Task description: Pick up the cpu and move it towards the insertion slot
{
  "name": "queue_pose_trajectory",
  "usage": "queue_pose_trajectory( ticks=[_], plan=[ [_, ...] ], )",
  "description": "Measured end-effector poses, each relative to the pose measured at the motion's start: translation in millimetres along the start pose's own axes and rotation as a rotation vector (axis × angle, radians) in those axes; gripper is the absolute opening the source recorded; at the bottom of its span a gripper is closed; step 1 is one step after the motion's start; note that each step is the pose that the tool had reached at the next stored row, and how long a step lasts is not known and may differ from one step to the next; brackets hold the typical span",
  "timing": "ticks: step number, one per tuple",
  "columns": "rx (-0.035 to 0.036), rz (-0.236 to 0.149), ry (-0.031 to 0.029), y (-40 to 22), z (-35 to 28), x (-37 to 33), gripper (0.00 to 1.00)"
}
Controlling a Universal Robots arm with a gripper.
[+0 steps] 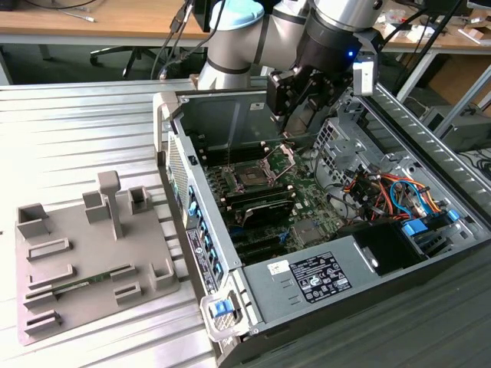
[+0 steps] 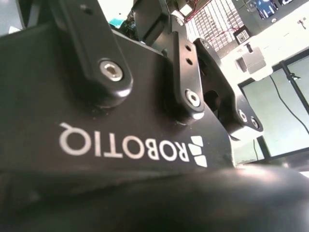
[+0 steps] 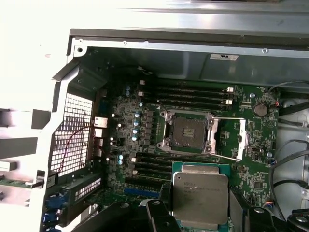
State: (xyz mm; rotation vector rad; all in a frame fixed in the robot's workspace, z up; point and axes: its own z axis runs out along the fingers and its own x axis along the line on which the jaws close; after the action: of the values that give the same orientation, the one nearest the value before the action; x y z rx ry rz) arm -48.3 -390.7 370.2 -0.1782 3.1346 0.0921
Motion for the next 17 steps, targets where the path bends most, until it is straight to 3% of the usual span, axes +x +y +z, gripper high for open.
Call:
queue_pose_trajectory(
  ticks=[17],
  plan=[
    [0.0, 0.0, 0.0, 1.0, 5.1, -0.3, 0.55]
  ],
)
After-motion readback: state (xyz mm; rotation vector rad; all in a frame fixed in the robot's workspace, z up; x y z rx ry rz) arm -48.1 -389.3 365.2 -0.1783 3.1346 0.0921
